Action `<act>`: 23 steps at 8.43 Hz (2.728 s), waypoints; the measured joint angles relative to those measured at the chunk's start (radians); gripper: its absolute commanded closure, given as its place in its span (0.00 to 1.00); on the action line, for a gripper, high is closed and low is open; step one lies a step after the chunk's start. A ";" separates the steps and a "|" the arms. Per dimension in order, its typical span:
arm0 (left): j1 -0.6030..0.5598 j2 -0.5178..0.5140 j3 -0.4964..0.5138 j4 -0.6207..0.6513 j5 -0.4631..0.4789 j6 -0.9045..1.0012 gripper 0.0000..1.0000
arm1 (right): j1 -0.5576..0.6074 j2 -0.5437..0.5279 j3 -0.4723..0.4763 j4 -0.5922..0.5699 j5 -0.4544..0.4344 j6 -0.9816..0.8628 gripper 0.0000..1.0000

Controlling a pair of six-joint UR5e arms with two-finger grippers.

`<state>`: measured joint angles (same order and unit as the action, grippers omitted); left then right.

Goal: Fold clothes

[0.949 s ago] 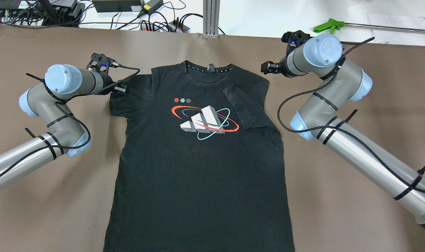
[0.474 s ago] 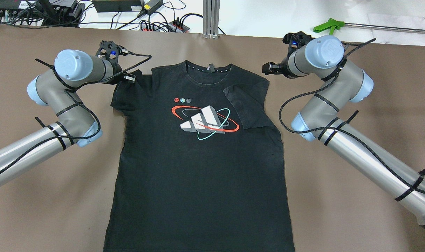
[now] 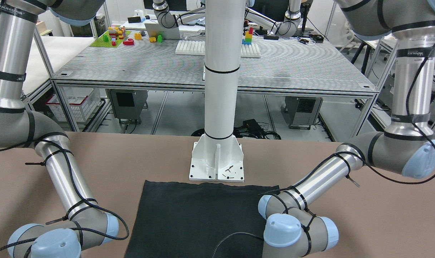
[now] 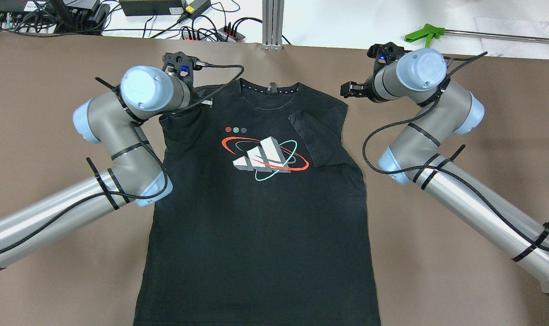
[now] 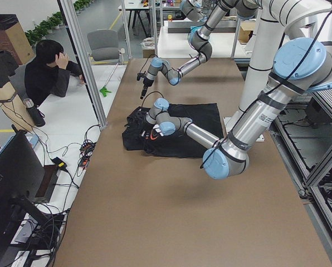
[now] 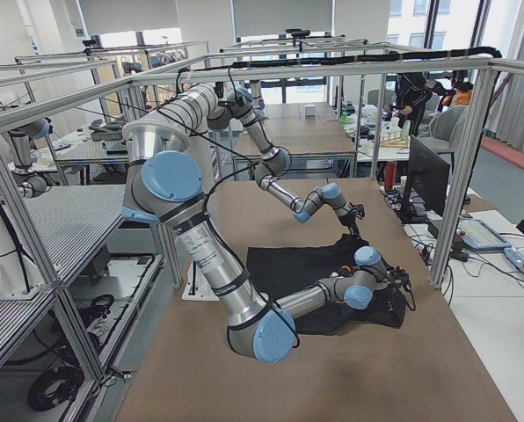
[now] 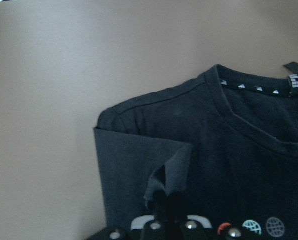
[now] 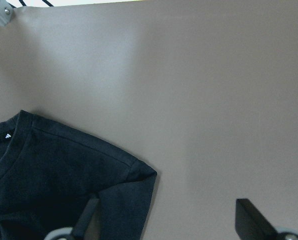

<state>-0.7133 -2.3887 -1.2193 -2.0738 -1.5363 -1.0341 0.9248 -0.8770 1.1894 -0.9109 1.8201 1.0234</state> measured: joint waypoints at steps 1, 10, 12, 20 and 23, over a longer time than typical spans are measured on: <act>0.016 -0.033 0.047 0.000 0.023 -0.022 0.08 | 0.000 -0.003 0.000 0.003 -0.004 0.000 0.06; -0.041 -0.145 0.150 -0.001 0.035 -0.035 0.06 | -0.002 -0.008 0.001 0.007 -0.022 0.001 0.06; -0.096 -0.134 0.135 -0.005 -0.054 0.060 0.06 | -0.003 -0.006 0.001 0.007 -0.023 0.002 0.06; -0.114 -0.065 0.196 -0.128 -0.050 0.192 0.06 | -0.004 -0.011 0.000 0.007 -0.024 0.001 0.06; -0.115 -0.061 0.302 -0.271 -0.054 0.197 0.07 | -0.004 -0.024 0.001 0.024 -0.025 0.002 0.06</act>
<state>-0.8286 -2.4501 -0.9175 -2.3447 -1.5904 -0.8371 0.9203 -0.9012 1.1899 -0.8870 1.7954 1.0253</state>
